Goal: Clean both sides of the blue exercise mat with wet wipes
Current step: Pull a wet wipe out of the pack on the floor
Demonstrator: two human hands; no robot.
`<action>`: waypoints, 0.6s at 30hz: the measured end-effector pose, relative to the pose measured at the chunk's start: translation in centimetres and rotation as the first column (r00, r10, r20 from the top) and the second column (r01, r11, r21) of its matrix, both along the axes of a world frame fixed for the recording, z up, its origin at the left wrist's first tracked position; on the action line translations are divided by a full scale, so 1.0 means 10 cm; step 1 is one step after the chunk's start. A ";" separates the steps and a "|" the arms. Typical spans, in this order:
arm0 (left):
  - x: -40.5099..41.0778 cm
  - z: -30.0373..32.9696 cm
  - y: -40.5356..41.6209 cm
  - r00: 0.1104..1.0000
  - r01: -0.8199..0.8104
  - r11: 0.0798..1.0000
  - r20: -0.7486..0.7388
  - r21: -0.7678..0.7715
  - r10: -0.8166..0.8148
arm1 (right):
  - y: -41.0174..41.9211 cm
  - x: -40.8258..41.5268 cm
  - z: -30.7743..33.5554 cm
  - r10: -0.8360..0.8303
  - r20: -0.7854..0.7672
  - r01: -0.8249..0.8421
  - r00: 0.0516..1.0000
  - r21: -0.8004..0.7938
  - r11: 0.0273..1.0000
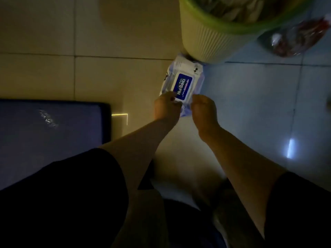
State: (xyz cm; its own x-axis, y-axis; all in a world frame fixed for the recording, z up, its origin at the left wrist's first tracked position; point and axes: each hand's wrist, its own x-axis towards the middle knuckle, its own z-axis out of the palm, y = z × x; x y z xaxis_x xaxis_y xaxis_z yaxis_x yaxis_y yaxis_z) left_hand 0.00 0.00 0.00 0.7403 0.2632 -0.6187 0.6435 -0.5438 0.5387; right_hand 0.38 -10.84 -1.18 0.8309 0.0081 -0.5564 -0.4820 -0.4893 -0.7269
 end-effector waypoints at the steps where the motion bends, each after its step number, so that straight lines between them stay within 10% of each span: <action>1: 0.07 -0.11 -0.04 0.998 0.045 0.998 0.043 0.036 -0.047 | 0.02 0.03 -0.12 -0.094 0.025 0.093 0.995 0.061 0.994; 11: 0.59 -0.86 -0.14 0.898 0.284 0.814 0.158 0.506 -0.411 | 0.08 0.36 -0.87 -0.157 0.383 0.193 0.910 -0.058 0.980; 18: 0.55 -0.80 0.12 0.837 0.357 0.880 0.312 0.313 -0.450 | 0.05 0.51 -0.95 0.049 0.435 0.024 0.899 -0.161 0.987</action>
